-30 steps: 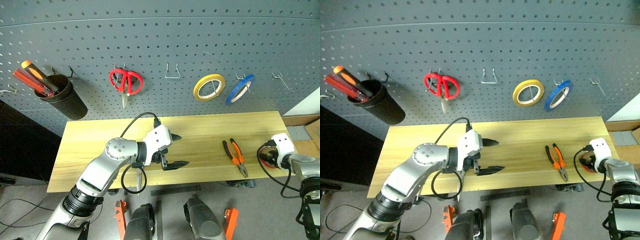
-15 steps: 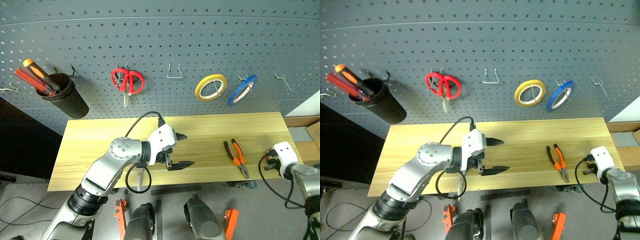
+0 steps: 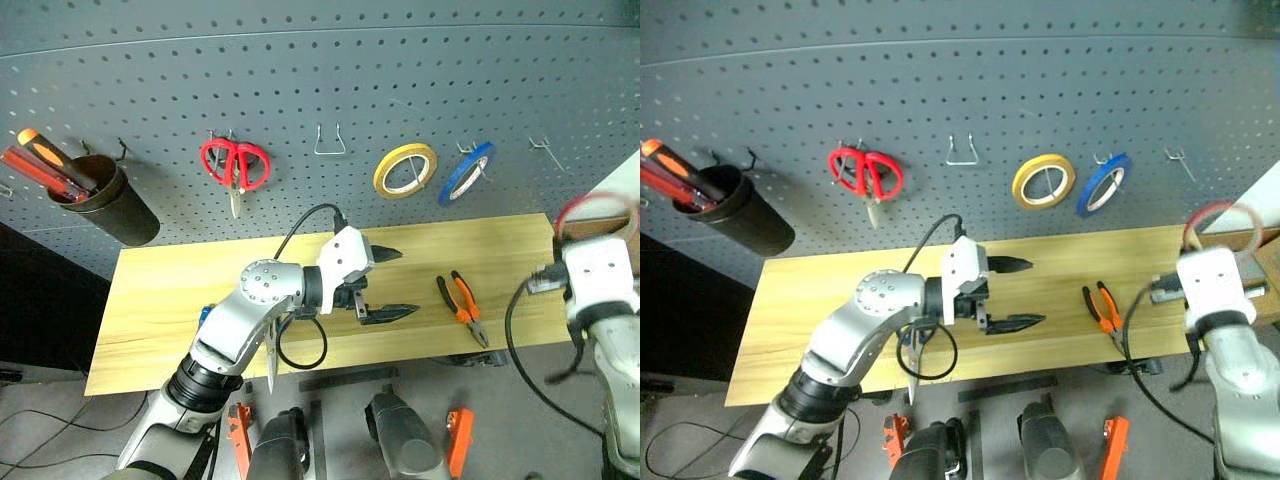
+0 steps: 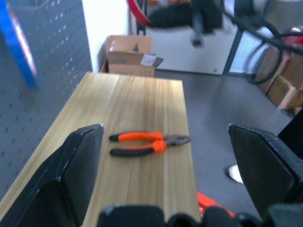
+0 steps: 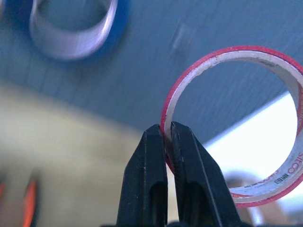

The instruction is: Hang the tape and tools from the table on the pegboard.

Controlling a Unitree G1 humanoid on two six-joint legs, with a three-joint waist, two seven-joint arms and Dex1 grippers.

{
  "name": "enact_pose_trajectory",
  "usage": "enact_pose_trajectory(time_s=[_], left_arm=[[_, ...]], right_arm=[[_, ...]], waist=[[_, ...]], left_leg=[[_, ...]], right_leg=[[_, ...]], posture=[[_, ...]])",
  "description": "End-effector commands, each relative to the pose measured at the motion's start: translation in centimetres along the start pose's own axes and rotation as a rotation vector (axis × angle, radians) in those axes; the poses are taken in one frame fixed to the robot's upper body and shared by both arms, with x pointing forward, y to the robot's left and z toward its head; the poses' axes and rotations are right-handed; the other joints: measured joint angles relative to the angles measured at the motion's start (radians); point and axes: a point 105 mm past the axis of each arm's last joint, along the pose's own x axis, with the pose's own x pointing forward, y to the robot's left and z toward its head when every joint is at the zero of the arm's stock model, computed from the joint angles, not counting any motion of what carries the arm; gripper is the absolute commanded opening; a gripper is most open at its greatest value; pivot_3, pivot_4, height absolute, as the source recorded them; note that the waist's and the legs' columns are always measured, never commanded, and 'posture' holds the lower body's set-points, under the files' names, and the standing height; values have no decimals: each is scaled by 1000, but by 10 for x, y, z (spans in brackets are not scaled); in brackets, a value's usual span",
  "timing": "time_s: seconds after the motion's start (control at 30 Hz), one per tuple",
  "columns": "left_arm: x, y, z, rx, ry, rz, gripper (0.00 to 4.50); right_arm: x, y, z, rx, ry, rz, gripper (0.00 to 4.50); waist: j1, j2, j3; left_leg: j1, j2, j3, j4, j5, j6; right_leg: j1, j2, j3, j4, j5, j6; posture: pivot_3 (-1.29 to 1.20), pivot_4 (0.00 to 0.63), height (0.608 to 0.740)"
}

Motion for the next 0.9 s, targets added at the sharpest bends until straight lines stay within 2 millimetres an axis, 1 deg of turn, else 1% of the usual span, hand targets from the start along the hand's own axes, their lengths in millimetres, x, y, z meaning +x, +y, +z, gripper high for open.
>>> enact_pose_trajectory(time_s=[0.03, 0.17, 0.4, 0.5, 0.6, 0.73, 0.83, 0.9], left_arm=[[1, 1, 9, 32, -35, 0, 4500], [4, 1, 11, 38, -50, 7, 4500], [6, 8, 18, 18, -97, 51, 4500], [4, 16, 20, 33, -113, 107, 4500], [3, 25, 22, 39, -121, 160, 4500], [3, 27, 22, 51, -121, 170, 4500], [3, 29, 21, 52, -123, 185, 4500], [2, 33, 23, 71, -130, 206, 4500]], right_arm=[[13, -15, 8, -2, -45, -37, 31], [44, -16, 1, 121, -50, -25, 31], [80, -9, -12, 275, -63, 18, 31], [89, -5, -15, 335, -70, 45, 31], [92, -2, -17, 391, -72, 61, 31], [92, 4, -20, 403, -63, 93, 31], [85, 14, -21, 432, -58, 133, 663], [77, 17, -24, 434, -46, 135, 1294]], waist=[[-6, -1, 0], [-16, 0, 0], [-27, 0, 0], [-34, 0, 0], [-37, 0, 0], [-39, 0, 0], [-39, 0, 0], [-39, 0, 0]], left_leg=[[0, 0, 0, 0, 0, 0], [-2, 0, -2, -2, 0, 0], [-3, -1, -1, -1, 0, 0], [-3, -1, -1, -1, 0, 0], [-3, -1, 0, -1, 0, 0], [-3, -1, 0, -1, 0, 0], [-3, -1, 0, -1, 0, 0], [-4, 0, -1, -1, 0, 0]], right_leg=[[0, 0, 0, 0, 0, 0], [0, 0, 0, -1, 0, 0], [0, -1, 0, -1, 0, 0], [0, -1, 0, -1, 0, 0], [0, -1, 0, -1, 0, 0], [0, -1, 0, 0, 0, 0], [0, -1, 0, 0, 0, 0], [0, -1, 0, 0, 0, 0]], posture=[[-421, 303, 740], [-409, 298, 740], [-404, 295, 740], [-396, 294, 740], [-392, 293, 740], [-390, 291, 740], [-395, 289, 740], [-395, 288, 740]])
